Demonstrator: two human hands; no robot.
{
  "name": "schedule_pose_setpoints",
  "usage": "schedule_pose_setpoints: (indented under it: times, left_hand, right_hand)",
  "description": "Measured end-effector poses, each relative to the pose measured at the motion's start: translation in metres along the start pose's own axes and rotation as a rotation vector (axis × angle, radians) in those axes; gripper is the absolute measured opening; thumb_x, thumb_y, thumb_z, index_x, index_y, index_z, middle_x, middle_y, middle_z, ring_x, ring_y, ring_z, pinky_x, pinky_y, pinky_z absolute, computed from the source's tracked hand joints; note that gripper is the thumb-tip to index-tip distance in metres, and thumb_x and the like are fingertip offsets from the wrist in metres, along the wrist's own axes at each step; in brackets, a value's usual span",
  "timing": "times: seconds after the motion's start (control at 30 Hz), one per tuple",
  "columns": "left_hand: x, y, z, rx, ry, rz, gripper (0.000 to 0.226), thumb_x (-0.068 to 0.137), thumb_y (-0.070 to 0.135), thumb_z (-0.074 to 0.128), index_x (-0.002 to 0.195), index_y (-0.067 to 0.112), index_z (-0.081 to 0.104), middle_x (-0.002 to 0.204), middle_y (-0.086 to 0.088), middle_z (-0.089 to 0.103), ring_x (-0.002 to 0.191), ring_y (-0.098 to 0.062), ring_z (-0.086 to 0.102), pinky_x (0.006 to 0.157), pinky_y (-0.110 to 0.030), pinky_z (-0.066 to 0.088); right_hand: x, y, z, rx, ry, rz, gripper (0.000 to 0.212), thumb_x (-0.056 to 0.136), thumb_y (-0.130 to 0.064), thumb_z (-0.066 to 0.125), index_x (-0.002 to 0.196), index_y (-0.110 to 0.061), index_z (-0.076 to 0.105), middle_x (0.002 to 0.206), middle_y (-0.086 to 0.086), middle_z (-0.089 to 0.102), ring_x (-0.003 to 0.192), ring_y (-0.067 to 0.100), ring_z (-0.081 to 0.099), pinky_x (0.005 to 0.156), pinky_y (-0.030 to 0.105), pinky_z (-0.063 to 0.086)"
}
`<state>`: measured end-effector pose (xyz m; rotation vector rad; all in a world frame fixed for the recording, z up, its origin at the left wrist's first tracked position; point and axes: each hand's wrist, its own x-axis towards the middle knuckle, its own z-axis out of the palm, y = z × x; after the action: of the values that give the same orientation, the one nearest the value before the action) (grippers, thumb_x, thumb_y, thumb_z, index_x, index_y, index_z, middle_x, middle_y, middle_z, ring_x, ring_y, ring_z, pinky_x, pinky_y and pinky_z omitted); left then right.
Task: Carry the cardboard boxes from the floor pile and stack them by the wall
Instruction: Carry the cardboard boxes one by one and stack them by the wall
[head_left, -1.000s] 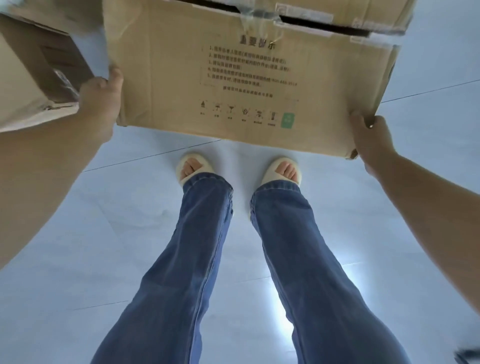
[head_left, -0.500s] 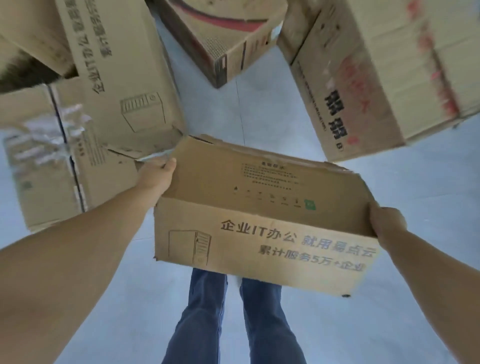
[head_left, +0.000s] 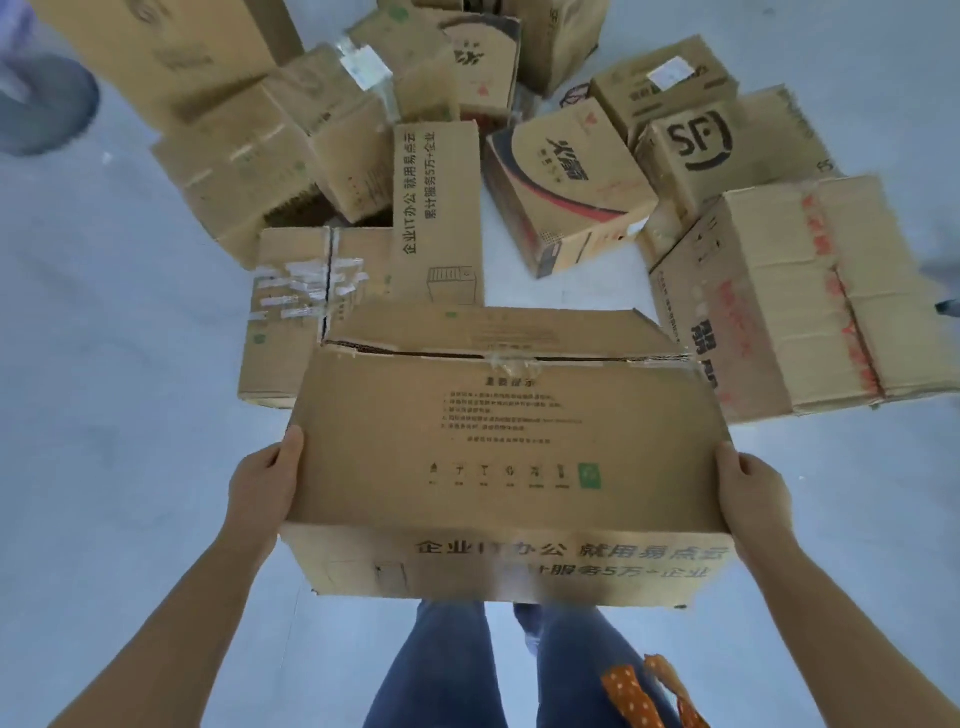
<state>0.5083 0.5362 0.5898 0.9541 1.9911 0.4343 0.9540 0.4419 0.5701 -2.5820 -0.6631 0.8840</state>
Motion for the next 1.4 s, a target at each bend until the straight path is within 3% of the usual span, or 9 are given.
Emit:
schedule_pose_setpoints:
  times: [0.2, 0.4, 0.6, 0.8, 1.0, 1.13, 1.27, 1.37, 1.4]
  left_hand:
    - [-0.097, -0.046, -0.039, -0.249, 0.256, -0.061, 0.036, 0.094, 0.05, 0.047, 0.083, 0.016, 0.051, 0.085, -0.007, 0.045, 0.077, -0.021, 0.042, 0.072, -0.036, 0.032]
    - [-0.205, -0.095, -0.033, -0.449, 0.476, -0.19, 0.036, 0.092, 0.049, 0.049, 0.08, 0.015, 0.05, 0.08, -0.006, 0.04, 0.072, -0.021, 0.038, 0.062, -0.032, 0.028]
    - [-0.299, -0.133, -0.031, -0.587, 0.694, -0.322, 0.043, 0.094, 0.045, 0.048, 0.07, 0.011, 0.041, 0.068, -0.007, 0.028, 0.059, -0.019, 0.028, 0.053, -0.029, 0.017]
    - [-0.397, -0.192, -0.033, -0.637, 0.914, -0.414, 0.045, 0.095, 0.045, 0.046, 0.066, 0.012, 0.038, 0.064, -0.004, 0.03, 0.058, -0.02, 0.029, 0.053, -0.03, 0.019]
    - [-0.524, -0.264, -0.02, -0.687, 1.129, -0.471, 0.046, 0.095, 0.043, 0.046, 0.062, 0.016, 0.03, 0.058, 0.001, 0.026, 0.054, -0.019, 0.025, 0.052, -0.029, 0.016]
    - [-0.621, -0.326, 0.008, -0.748, 1.207, -0.502, 0.039, 0.094, 0.047, 0.047, 0.075, 0.013, 0.049, 0.07, -0.007, 0.038, 0.064, -0.019, 0.036, 0.054, -0.03, 0.023]
    - [-0.727, -0.384, 0.046, -0.834, 1.294, -0.574, 0.042, 0.092, 0.049, 0.049, 0.078, 0.011, 0.056, 0.075, -0.009, 0.047, 0.068, -0.02, 0.044, 0.057, -0.031, 0.031]
    - [-0.806, -0.424, 0.082, -0.902, 1.383, -0.675, 0.049, 0.092, 0.05, 0.052, 0.065, 0.009, 0.059, 0.065, -0.005, 0.06, 0.062, -0.023, 0.053, 0.06, -0.032, 0.04]
    - [-0.83, -0.436, 0.094, -0.919, 1.411, -0.715, 0.049, 0.091, 0.051, 0.052, 0.064, 0.011, 0.061, 0.065, -0.004, 0.063, 0.062, -0.023, 0.056, 0.062, -0.033, 0.043]
  right_hand:
    - [-0.005, -0.043, -0.01, 0.009, -0.131, -0.321, 0.046, 0.097, -0.042, 0.037, 0.066, -0.008, 0.045, 0.06, 0.006, 0.04, 0.056, 0.023, 0.038, 0.051, 0.031, 0.027]
    - [-0.024, -0.079, -0.031, -0.043, -0.221, -0.606, 0.061, 0.099, -0.046, 0.035, 0.098, 0.011, 0.057, 0.082, 0.03, 0.056, 0.071, 0.041, 0.055, 0.06, 0.037, 0.041]
    - [-0.07, -0.114, -0.021, -0.128, -0.331, -0.823, 0.056, 0.101, -0.04, 0.034, 0.085, 0.008, 0.057, 0.076, 0.021, 0.055, 0.064, 0.028, 0.046, 0.058, 0.036, 0.031]
    - [-0.146, -0.106, 0.01, -0.137, -0.49, -0.982, 0.056, 0.1, -0.039, 0.036, 0.089, 0.012, 0.056, 0.084, 0.027, 0.058, 0.075, 0.037, 0.052, 0.063, 0.038, 0.032]
    - [-0.243, -0.05, 0.025, -0.13, -0.674, -1.059, 0.044, 0.099, -0.038, 0.039, 0.066, -0.008, 0.04, 0.062, 0.009, 0.034, 0.056, 0.025, 0.031, 0.055, 0.034, 0.022]
    - [-0.307, 0.021, 0.016, -0.128, -0.788, -1.107, 0.046, 0.099, -0.036, 0.041, 0.062, -0.014, 0.024, 0.056, 0.004, 0.022, 0.051, 0.02, 0.021, 0.055, 0.031, 0.016]
    - [-0.362, 0.1, 0.009, -0.179, -0.876, -1.193, 0.049, 0.1, -0.037, 0.042, 0.06, -0.009, 0.051, 0.073, -0.01, 0.017, 0.053, 0.021, 0.029, 0.057, 0.033, 0.022]
    - [-0.407, 0.159, 0.005, -0.272, -0.955, -1.271, 0.047, 0.099, -0.04, 0.042, 0.064, -0.017, 0.02, 0.056, -0.002, 0.018, 0.049, 0.018, 0.021, 0.055, 0.03, 0.017]
    - [-0.423, 0.177, 0.003, -0.302, -0.984, -1.293, 0.048, 0.099, -0.04, 0.042, 0.063, -0.017, 0.021, 0.054, -0.001, 0.018, 0.048, 0.017, 0.019, 0.054, 0.029, 0.016]
